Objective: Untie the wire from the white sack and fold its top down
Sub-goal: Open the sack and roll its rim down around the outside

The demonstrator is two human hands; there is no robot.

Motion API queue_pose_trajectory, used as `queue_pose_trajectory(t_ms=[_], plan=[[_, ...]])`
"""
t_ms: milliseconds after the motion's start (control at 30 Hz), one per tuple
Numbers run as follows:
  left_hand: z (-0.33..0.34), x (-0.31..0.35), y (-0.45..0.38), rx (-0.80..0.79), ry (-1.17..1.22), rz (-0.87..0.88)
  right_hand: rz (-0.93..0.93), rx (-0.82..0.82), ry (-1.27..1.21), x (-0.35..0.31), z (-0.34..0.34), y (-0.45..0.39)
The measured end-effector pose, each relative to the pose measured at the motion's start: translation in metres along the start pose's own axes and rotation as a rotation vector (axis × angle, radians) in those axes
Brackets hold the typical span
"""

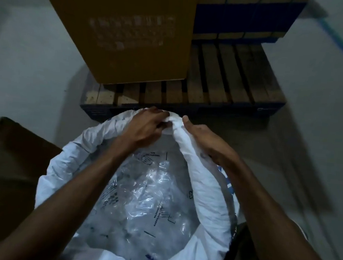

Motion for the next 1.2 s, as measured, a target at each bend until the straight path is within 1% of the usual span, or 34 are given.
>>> queue_pose_trajectory(t_ms=[67, 100, 167, 200, 233, 300, 333, 367, 400, 467, 500, 533, 600, 633, 667, 733, 767, 867, 933, 967, 1000, 1067, 1100, 1133, 1200], plan=[[-0.011, -0.016, -0.018, -0.029, 0.000, -0.177, -0.062, 0.072, 0.099, 0.002, -0.019, 0.017], [-0.017, -0.022, -0.025, -0.023, -0.044, -0.233, -0.037, 0.048, 0.120, 0.011, -0.022, 0.022], [-0.022, -0.029, -0.041, -0.021, -0.104, -0.310, 0.025, -0.068, 0.012, 0.023, -0.016, 0.040], [-0.019, -0.030, -0.047, -0.031, -0.105, -0.340, 0.029, -0.091, -0.030, 0.024, -0.013, 0.047], [-0.014, -0.032, -0.051, -0.051, -0.085, -0.371, 0.034, -0.048, -0.045, 0.028, -0.013, 0.049], [-0.003, -0.028, -0.053, -0.096, -0.026, -0.403, 0.050, 0.131, -0.065, 0.035, -0.018, 0.049], [0.002, -0.023, -0.051, -0.117, 0.004, -0.390, 0.109, 0.201, -0.122, 0.043, -0.020, 0.050], [0.003, -0.013, -0.049, -0.120, 0.015, -0.339, 0.204, 0.213, -0.233, 0.054, -0.018, 0.050], [0.005, 0.003, -0.047, -0.114, 0.032, -0.239, 0.282, 0.180, -0.394, 0.067, -0.011, 0.046], [0.010, 0.049, -0.039, -0.124, 0.135, 0.025, 0.280, 0.102, -0.731, 0.072, -0.003, 0.043], [0.021, 0.068, -0.033, -0.185, 0.186, 0.110, 0.252, 0.066, -0.841, 0.071, 0.000, 0.045], [0.035, 0.083, -0.027, -0.270, 0.176, 0.160, 0.249, 0.026, -0.919, 0.071, 0.002, 0.048], [0.062, 0.096, -0.020, -0.376, 0.024, 0.210, 0.298, -0.002, -0.960, 0.077, 0.008, 0.054], [0.069, 0.099, -0.019, -0.369, -0.042, 0.216, 0.301, 0.009, -0.905, 0.080, 0.007, 0.055], [0.073, 0.098, -0.021, -0.345, -0.076, 0.200, 0.279, 0.053, -0.769, 0.081, -0.001, 0.058], [0.077, 0.088, -0.031, -0.296, -0.187, 0.112, 0.209, 0.178, -0.307, 0.082, -0.016, 0.066], [0.076, 0.083, -0.035, -0.278, -0.254, 0.038, 0.190, 0.228, -0.121, 0.078, -0.017, 0.076], [0.079, 0.072, -0.047, -0.275, -0.313, -0.150, 0.192, 0.309, 0.046, 0.080, -0.004, 0.100], [0.085, 0.071, -0.050, -0.348, -0.308, -0.190, 0.214, 0.373, 0.090, 0.088, -0.004, 0.102], [0.086, 0.074, -0.050, -0.387, -0.281, -0.166, 0.228, 0.390, 0.001, 0.093, -0.009, 0.098], [0.087, 0.080, -0.048, -0.414, -0.252, -0.111, 0.248, 0.376, -0.146, 0.101, -0.012, 0.094], [0.087, 0.095, -0.038, -0.461, -0.173, 0.028, 0.302, 0.236, -0.535, 0.110, -0.004, 0.083], [0.090, 0.103, -0.031, -0.488, -0.121, 0.085, 0.305, 0.157, -0.683, 0.110, 0.002, 0.080], [0.094, 0.108, -0.024, -0.513, -0.077, 0.126, 0.284, 0.098, -0.796, 0.109, 0.006, 0.076], [0.104, 0.114, -0.012, -0.525, -0.072, 0.143, 0.234, 0.031, -0.981, 0.104, 0.009, 0.074]])
Point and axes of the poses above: each hand's wrist, its own y-axis away from the middle knuckle, its own z-axis out of the palm, x = y × z, the point moved 10 cm from there along -y, towards the middle knuckle, and after that the axes turned 13 degrees about y, right-handed, at the moved point
